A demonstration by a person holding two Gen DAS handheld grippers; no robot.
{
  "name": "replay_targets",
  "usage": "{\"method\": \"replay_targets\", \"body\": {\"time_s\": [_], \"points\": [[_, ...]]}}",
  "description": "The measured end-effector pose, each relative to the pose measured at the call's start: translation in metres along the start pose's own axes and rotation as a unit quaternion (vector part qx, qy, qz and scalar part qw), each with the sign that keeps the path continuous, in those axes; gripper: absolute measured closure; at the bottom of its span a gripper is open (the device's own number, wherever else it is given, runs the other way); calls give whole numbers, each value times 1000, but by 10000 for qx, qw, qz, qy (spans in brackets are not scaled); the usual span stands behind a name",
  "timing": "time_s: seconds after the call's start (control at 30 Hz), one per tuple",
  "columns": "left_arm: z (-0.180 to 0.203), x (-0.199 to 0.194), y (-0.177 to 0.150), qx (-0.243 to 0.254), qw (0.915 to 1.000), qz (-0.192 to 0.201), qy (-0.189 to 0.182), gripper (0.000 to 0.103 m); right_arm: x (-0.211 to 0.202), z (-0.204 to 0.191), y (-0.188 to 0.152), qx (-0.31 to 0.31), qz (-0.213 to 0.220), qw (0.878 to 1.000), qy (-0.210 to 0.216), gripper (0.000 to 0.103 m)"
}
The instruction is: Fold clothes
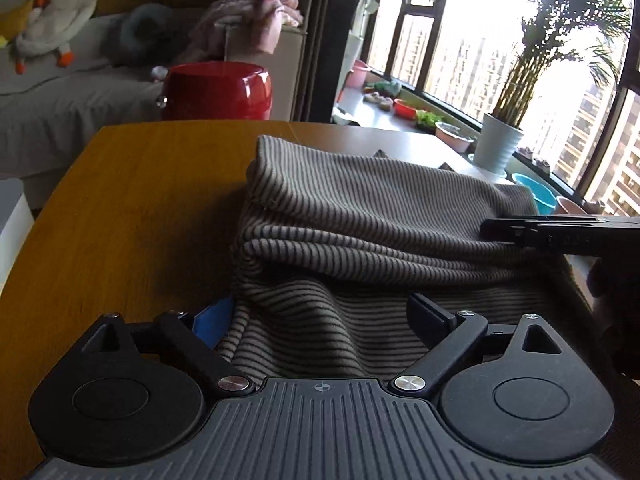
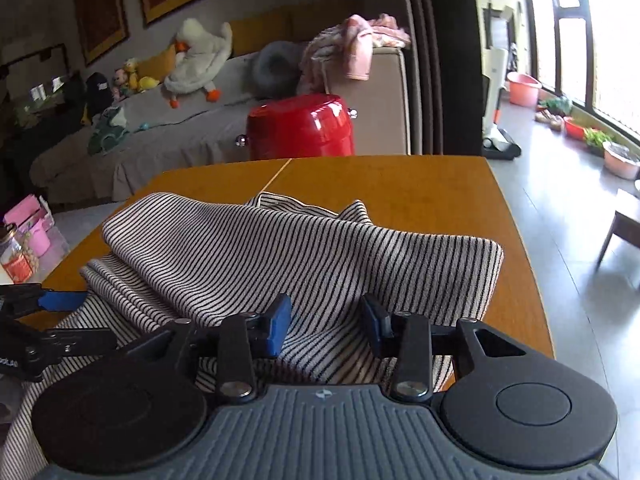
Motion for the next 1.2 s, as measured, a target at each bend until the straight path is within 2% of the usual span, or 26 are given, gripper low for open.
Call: {"method": "replay_targets", "body": {"time_s": [0.13,0.23,0.27,0.33,0.4,0.47,0.53,0.63,0.77,0.83,0.9,0.93,1.0,1.1,1.13,1.2], "points": [[-8,-21,-8,-190,9991,72,-372,8,2,-7,4,-249,-44,9996,108,64],[-37,-35,13,-693,9947,452,-612,7,-2,-6,-1,-286,-4,9995,167,63],[-46,-32,25,-818,9937,439,-634,7,-2,-6,-1,-252,7,9995,192,63],[-63,-20,52,-1051,9910,262,-792,7,-4,-5,-2,-193,15,9996,218,63],[-75,2,74,-1278,9854,-123,-1117,7,-5,-6,-1,-161,-3,9996,215,63],[-82,22,89,-1449,9810,-430,-1218,11,-14,1,3,119,40,9994,337,63],[-83,35,99,-1395,9813,-632,-1169,13,-29,13,8,545,145,9971,521,63],[-79,46,110,-1189,9829,-718,-1212,14,-45,43,18,1135,343,9909,638,50],[-74,57,121,-996,9844,-663,-1288,15,-19,62,28,1283,-43,9911,348,48],[-72,59,121,-872,9867,-605,-1227,23,-4,67,29,1450,-165,9882,461,47],[-71,57,116,-785,9886,-559,-1160,39,7,68,33,1631,-124,9846,623,41],[-70,57,113,-753,9893,-531,-1130,43,10,69,35,1691,-97,9831,694,41],[-70,54,108,-738,9901,-463,-1101,53,13,66,39,1680,-163,9838,595,41],[-69,49,100,-712,9905,-375,-1119,54,11,59,45,1543,-216,9877,107,44],[-69,48,99,-699,9904,-358,-1138,54,8,59,45,1511,-197,9883,57,44],[-72,47,101,-692,9895,-355,-1218,45,10,64,43,1626,-311,9858,276,44]]}}
Point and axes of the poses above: each gripper's, at about its wrist camera, not at the fingertips, and x roughly the way its jaws point, z to its right, y to its top, the point moved 3 cm from there along x, roughly the way its jaws point, and after that the axes turned 15 degrees about -z, right-handed, at the moved point
